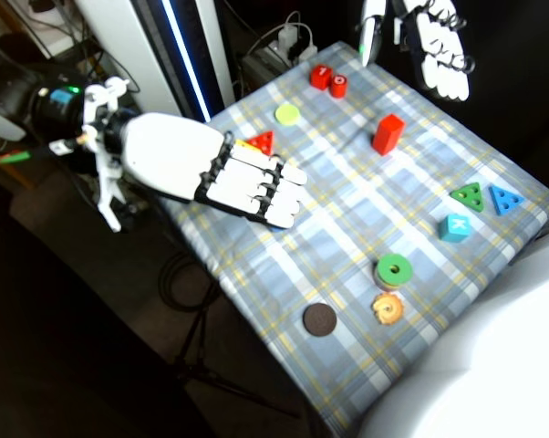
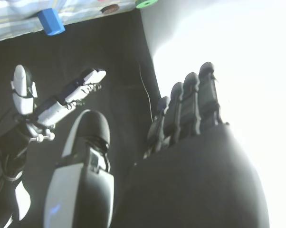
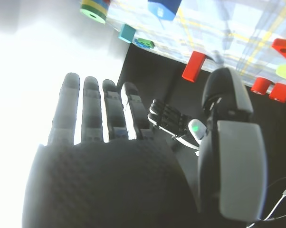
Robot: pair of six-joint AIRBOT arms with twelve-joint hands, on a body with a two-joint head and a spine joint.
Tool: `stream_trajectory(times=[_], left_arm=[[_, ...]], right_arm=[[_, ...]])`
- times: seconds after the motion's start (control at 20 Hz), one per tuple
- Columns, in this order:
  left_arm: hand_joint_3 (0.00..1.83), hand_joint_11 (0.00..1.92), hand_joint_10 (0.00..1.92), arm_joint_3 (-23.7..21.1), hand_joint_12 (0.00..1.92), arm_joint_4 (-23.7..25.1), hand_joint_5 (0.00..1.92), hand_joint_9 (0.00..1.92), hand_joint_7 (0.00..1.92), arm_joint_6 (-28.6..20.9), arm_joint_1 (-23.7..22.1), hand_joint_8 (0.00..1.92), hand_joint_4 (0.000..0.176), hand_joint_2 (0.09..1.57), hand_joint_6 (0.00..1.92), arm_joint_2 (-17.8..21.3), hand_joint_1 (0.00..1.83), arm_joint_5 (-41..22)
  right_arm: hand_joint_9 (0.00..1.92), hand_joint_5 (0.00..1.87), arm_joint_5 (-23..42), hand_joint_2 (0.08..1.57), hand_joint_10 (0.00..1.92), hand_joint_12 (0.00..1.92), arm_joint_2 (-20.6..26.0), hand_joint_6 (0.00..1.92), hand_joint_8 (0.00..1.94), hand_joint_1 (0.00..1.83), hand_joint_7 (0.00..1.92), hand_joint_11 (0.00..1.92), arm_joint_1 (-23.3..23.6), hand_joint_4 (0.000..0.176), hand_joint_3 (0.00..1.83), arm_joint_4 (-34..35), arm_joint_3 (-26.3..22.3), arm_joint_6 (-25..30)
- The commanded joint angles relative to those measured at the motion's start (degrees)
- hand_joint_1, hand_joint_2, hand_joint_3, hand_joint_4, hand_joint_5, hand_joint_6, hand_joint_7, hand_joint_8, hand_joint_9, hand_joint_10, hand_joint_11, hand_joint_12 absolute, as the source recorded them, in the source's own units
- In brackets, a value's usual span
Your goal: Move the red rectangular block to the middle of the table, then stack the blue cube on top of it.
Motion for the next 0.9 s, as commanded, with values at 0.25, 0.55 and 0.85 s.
stream_trajectory(times=[0.25, 0.55, 0.85], left_arm=[[0.00, 0.00, 0.00, 0.92, 0.00, -0.07, 0.00, 0.00, 0.02, 1.67, -1.40, 0.00, 0.027, 1.25, 0.00, -0.94, 0.42, -3.39], [0.00, 0.00, 0.01, 2.40, 0.00, -5.30, 0.15, 0.02, 0.18, 6.79, -1.41, 0.01, 0.000, 1.05, 0.02, -2.24, 0.70, -0.76], [0.00, 0.00, 0.02, 5.99, 0.00, -10.30, 0.28, 0.15, 0.32, 9.48, -1.43, 0.01, 0.000, 1.01, 0.01, -5.31, 0.93, 2.98]], right_arm=[[0.00, 0.00, 5.96, 1.32, 0.00, 0.00, -0.44, 0.00, 0.00, 0.32, 0.00, 0.00, 0.88, 0.000, 0.01, 0.26, 0.43, -0.25], [0.00, 0.00, 5.96, 1.34, 0.00, 0.00, -1.01, 0.00, 0.00, 0.27, 0.00, 0.00, 0.86, 0.000, 0.01, 0.59, 0.78, -0.25], [0.00, 0.00, 5.96, 1.34, 0.00, 0.00, -1.68, 0.00, 0.00, 0.31, 0.00, 0.00, 0.74, 0.000, 0.01, 0.88, 1.05, -0.24]])
